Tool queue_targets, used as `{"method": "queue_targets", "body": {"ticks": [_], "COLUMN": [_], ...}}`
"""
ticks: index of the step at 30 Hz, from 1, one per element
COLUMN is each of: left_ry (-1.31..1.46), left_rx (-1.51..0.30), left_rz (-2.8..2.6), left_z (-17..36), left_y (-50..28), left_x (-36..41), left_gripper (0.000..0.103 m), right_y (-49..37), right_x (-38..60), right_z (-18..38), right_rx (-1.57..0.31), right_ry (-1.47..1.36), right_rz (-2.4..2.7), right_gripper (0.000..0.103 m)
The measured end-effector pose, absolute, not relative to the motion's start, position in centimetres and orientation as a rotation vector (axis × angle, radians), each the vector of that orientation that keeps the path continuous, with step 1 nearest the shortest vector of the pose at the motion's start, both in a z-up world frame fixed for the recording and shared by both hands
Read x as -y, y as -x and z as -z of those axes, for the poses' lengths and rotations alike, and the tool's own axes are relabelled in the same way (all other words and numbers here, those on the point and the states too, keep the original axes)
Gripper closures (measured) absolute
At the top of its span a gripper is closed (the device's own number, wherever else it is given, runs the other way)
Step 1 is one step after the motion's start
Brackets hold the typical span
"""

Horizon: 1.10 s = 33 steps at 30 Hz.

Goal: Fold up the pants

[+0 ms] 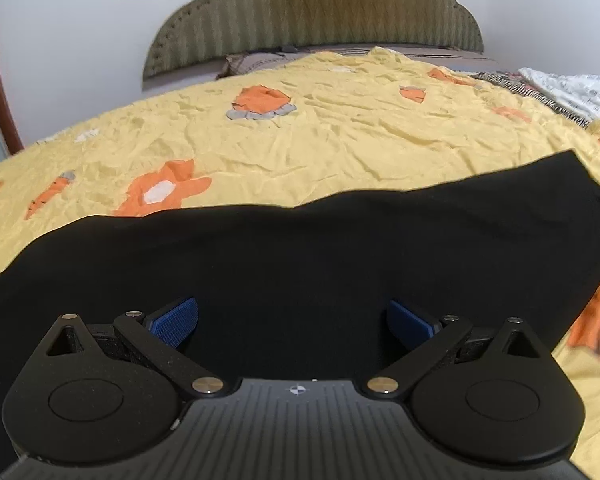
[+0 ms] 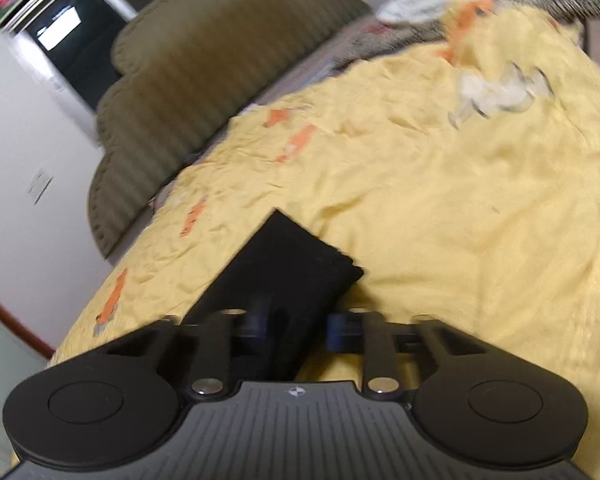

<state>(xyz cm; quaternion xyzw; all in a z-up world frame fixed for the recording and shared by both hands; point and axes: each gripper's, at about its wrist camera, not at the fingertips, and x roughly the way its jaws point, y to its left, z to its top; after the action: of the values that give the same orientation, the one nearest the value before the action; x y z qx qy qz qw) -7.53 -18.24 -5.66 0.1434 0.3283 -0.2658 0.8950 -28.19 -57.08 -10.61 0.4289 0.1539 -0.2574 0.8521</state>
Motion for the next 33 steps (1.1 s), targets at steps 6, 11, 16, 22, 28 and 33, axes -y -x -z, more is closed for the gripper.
{"method": "queue_targets", "body": {"ticks": [6, 11, 16, 22, 28, 33], "left_ry": [-0.008, 0.459, 0.556, 0.563, 0.505, 0.313], "left_rx": [-0.825, -1.081, -1.168, -1.277, -1.317, -1.094], "left_rz": [0.763, 0.99, 1.054, 0.999, 0.941, 0.915], "left_z": [3.0, 3.4, 4.7, 7.1, 9.1, 4.9], "left_y": [4.9, 1.8, 0.8, -0.5, -0.7, 0.9], "left_x": [19.0, 19.7, 21.9, 24.0, 24.4, 22.1], "left_gripper": [0.003, 0.0, 0.001, 0.056, 0.098, 0.098], "right_y": [26.1, 23.2, 22.2, 21.9, 20.1, 19.7], "right_x": [50.4, 42.5, 37.8, 35.8, 35.0, 32.1], "right_z": [6.1, 4.0, 4.4, 5.1, 5.8, 5.1], "right_rx": [-0.359, -0.423, -0.472, -0.503, -0.586, -0.533], "right_ry": [-0.484, -0.115, 0.04, 0.113, 0.195, 0.245], "right_rz": [0.434, 0.268, 0.143, 0.115, 0.121, 0.098], "right_gripper": [0.094, 0.094, 0.094, 0.094, 0.081, 0.087]}}
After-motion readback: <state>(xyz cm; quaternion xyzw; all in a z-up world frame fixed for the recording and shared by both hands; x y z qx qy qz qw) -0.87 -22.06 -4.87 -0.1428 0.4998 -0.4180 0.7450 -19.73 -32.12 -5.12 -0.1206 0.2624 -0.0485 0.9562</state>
